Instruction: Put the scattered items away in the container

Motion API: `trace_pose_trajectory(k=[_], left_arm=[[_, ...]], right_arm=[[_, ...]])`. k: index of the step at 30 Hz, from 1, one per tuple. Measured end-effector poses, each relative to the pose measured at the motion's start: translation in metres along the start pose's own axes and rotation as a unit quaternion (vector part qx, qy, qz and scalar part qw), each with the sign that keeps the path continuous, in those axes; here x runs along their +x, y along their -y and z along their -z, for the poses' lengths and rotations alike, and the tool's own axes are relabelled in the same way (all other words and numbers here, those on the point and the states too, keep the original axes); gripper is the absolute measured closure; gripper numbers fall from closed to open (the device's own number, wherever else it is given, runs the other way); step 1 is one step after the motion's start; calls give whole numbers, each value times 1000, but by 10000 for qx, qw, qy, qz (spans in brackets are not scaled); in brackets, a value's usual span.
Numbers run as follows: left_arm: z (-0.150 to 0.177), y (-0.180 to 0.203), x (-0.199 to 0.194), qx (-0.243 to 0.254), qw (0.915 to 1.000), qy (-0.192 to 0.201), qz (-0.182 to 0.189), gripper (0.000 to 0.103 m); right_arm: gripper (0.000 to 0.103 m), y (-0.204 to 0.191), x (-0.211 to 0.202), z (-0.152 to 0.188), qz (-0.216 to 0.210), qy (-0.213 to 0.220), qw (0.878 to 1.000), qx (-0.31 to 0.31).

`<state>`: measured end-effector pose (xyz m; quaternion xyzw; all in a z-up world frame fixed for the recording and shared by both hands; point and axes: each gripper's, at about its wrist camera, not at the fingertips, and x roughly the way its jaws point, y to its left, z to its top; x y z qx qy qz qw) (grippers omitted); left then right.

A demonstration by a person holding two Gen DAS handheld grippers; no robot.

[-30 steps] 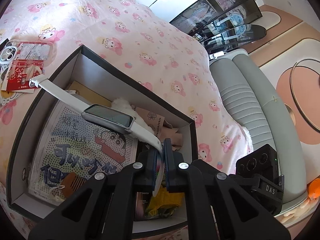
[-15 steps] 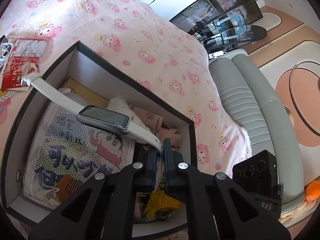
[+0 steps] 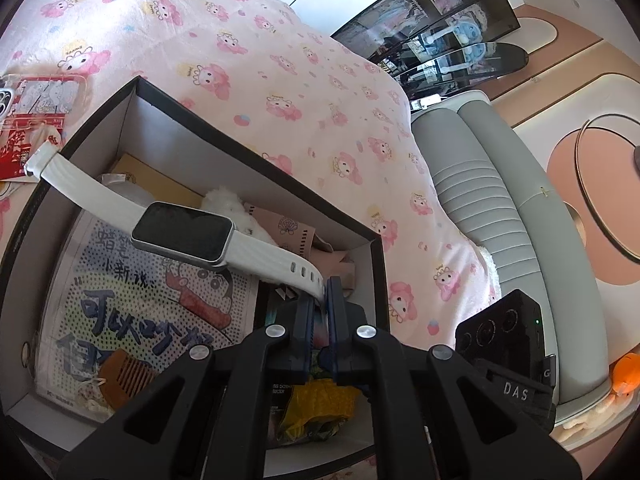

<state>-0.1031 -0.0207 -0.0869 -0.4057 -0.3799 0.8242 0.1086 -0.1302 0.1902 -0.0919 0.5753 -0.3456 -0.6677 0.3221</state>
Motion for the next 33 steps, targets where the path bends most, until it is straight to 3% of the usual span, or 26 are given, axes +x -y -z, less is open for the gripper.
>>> trace_pose_trajectory(k=[8, 12, 15, 18, 24, 27, 30, 33], left_arm=[[2, -14, -6, -205, 9996, 0, 208, 99], [6, -16, -7, -286, 9987, -14, 410, 99], [9, -22, -9, -420, 9978, 16, 509, 102], [9, -32, -13, -733, 9938, 8, 833, 102], [8, -26, -25, -511, 9952, 175, 819, 102], [5, -33, -28, -652, 9934, 152, 930, 101], [4, -41, -29, -752, 9932, 135, 880, 100], [5, -48, -25, -864, 9924, 39, 878, 99]], right_arm=[[66, 2, 5, 5, -686, -147, 9970, 329], [66, -1, 7, 4, -618, -6, 9976, 316], [64, 2, 16, 7, -493, -145, 9977, 441], [62, 9, 24, 11, -530, -357, 9957, 674], [62, 3, 37, 12, -790, -375, 9935, 728], [67, 2, 40, 11, -938, -279, 9930, 655], [86, -1, 38, 9, -707, -52, 9961, 520], [91, 0, 35, 9, -583, 25, 9971, 480]])
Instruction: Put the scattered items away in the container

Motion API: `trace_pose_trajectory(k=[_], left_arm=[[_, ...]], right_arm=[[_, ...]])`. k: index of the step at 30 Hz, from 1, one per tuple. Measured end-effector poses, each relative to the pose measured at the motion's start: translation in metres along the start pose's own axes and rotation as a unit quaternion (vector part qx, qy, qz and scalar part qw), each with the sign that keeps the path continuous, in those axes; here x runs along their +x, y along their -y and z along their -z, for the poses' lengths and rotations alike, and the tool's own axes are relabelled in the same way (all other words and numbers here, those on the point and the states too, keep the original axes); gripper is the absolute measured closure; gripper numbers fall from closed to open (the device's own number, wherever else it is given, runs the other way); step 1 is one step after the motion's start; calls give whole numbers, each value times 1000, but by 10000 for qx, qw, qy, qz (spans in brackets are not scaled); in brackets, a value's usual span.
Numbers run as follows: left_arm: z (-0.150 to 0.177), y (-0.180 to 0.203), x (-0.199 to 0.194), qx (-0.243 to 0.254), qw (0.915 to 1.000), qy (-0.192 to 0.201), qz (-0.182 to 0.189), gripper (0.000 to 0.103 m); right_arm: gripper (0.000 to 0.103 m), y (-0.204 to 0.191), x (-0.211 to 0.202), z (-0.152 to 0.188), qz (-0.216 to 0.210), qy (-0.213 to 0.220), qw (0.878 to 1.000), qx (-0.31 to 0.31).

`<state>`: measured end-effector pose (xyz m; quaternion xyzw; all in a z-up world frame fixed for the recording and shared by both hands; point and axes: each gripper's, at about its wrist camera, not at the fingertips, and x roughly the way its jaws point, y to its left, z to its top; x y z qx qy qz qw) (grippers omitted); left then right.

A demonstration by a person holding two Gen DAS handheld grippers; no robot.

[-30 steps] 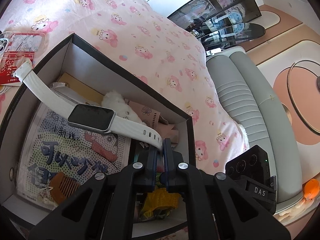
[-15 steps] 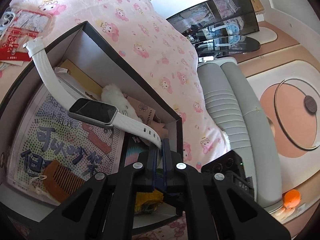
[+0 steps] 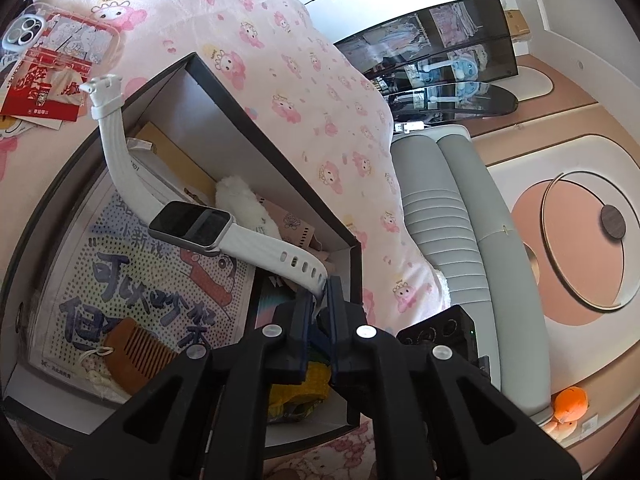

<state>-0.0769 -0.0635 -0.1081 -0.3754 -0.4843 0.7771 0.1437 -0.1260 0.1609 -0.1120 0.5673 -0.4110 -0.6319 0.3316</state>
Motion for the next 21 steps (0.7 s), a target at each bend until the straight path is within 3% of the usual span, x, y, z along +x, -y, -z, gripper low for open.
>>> trace_pose_trajectory(k=[9, 14, 18, 21], left_arm=[[2, -5, 1, -28, 9999, -111, 37, 99], [-1, 1, 2, -17, 9997, -120, 201, 99], [1, 1, -1, -28, 9990, -141, 423, 99], [4, 1, -2, -38, 9985, -176, 516, 99]], right_arm=[[98, -1, -12, -1, -66, 234, 9996, -141], [93, 0, -2, -3, -213, -51, 9998, -26], [70, 0, 7, -1, -364, -314, 9988, 78], [66, 1, 5, -1, -334, -228, 9991, 82]])
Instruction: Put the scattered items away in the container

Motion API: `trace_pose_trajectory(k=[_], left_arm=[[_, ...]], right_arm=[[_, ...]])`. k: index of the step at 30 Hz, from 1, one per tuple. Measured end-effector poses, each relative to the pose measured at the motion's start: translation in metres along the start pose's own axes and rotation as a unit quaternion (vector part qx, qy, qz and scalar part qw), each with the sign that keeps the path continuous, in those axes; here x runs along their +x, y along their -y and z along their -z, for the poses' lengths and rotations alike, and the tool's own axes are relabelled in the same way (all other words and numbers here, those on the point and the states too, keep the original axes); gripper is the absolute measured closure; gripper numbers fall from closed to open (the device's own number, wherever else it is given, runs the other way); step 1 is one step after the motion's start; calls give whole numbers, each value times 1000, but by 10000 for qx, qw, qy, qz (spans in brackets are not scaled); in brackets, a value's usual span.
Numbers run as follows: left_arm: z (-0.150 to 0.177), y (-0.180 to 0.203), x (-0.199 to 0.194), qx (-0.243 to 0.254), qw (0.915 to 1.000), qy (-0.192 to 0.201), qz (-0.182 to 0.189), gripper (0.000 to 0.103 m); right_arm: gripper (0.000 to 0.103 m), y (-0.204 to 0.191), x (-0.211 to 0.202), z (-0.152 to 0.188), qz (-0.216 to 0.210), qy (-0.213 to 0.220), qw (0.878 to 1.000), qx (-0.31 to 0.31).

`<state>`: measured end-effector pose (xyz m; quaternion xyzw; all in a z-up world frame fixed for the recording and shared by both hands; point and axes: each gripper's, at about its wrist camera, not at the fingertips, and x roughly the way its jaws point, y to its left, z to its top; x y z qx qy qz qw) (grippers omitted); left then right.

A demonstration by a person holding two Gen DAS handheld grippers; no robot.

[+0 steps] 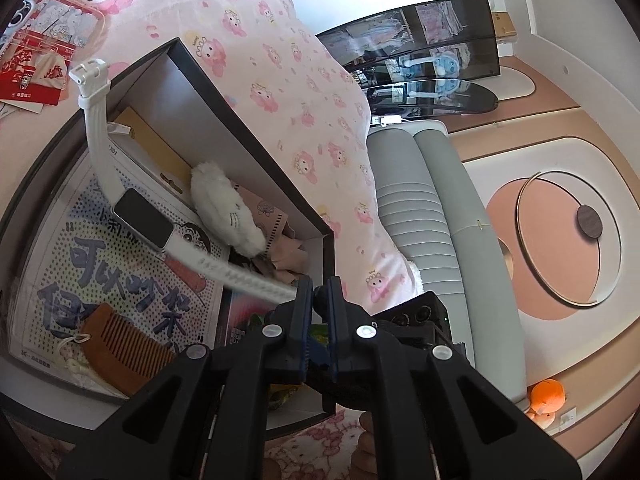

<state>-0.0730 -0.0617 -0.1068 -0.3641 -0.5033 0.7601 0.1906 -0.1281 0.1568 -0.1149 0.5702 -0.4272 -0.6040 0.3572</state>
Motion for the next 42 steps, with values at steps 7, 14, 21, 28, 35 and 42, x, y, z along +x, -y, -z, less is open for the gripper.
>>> trace_pose_trajectory(k=[7, 14, 21, 28, 35, 42], left_arm=[[2, 2, 2, 96, 9998, -111, -98, 99], [3, -7, -2, 247, 9936, -276, -1068, 99], [-6, -5, -15, 842, 9709, -423, -2204, 87], [-10, -3, -24, 1131, 9635, -605, -2348, 86], [-2, 8, -32, 1290, 9623, -740, -2275, 83], [14, 20, -36, 1575, 9545, -985, -2331, 77]], right_arm=[[66, 0, -3, 1, 94, 103, 9999, -90], [66, -4, -8, 2, 665, 203, 9972, -288], [66, -18, -3, 5, 1979, 121, 9748, -1025], [66, -46, 8, 18, 2568, -118, 9360, -2404], [66, -81, -2, 39, 2816, -120, 9148, -2894], [66, -78, -5, 55, 2968, -90, 9149, -2733]])
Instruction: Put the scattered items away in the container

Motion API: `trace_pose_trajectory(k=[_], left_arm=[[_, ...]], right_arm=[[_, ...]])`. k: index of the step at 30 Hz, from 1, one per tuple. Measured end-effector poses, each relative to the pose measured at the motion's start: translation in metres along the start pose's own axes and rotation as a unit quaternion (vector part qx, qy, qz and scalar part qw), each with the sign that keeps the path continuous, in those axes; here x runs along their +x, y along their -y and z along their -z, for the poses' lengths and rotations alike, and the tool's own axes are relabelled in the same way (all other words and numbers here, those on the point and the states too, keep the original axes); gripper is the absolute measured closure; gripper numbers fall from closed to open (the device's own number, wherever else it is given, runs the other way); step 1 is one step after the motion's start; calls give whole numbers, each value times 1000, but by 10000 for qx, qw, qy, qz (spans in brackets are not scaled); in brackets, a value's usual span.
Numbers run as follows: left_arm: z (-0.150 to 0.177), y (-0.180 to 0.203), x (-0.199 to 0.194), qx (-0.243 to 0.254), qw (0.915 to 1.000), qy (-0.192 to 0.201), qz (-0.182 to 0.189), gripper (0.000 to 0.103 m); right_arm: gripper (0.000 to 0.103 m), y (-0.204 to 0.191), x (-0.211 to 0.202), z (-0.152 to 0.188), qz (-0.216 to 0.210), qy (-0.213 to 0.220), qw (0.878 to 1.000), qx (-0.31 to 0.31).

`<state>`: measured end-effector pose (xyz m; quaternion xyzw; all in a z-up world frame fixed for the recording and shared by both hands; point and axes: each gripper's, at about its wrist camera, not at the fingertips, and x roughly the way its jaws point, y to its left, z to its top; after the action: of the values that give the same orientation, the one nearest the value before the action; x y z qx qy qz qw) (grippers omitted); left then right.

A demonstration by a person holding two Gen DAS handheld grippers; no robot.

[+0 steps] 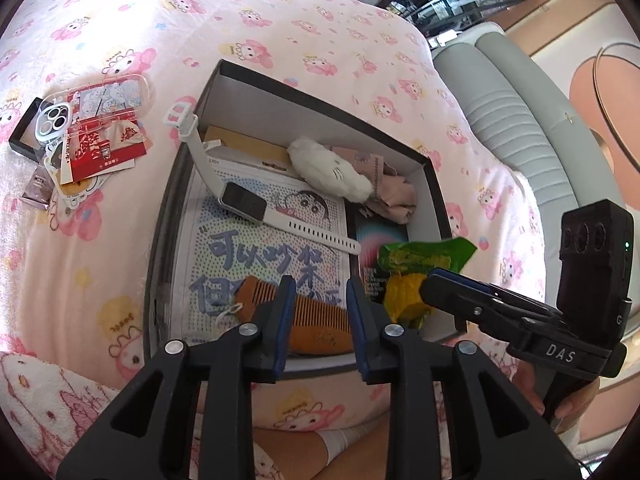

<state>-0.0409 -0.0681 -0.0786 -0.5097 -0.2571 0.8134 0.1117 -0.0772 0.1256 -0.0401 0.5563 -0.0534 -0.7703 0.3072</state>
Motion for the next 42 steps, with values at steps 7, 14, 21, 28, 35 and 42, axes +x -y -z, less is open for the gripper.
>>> trace_pose_trajectory(k=[7, 14, 21, 28, 35, 42], left_arm=[[9, 0, 0, 114, 9999, -127, -12, 76], [7, 0, 2, 155, 9998, -154, 18, 75], [3, -2, 9, 240, 9994, -212, -112, 72], [-19, -11, 30, -27, 9992, -248, -300, 72], [-51, -27, 47, -612, 9960, -326, -571, 71], [-59, -17, 58, -1007, 9890, -369, -1023, 50]], right_arm=[[66, -4, 6, 11, 133, -104, 9999, -15], [66, -3, 17, 5, 352, -263, 9989, -190], [66, 4, 18, -2, 313, -162, 9993, -159], [66, 19, 36, -21, 156, -364, 9990, 196], [66, 24, 82, -43, 162, -768, 9964, 313], [66, 33, 91, -42, 420, -792, 9949, 466]])
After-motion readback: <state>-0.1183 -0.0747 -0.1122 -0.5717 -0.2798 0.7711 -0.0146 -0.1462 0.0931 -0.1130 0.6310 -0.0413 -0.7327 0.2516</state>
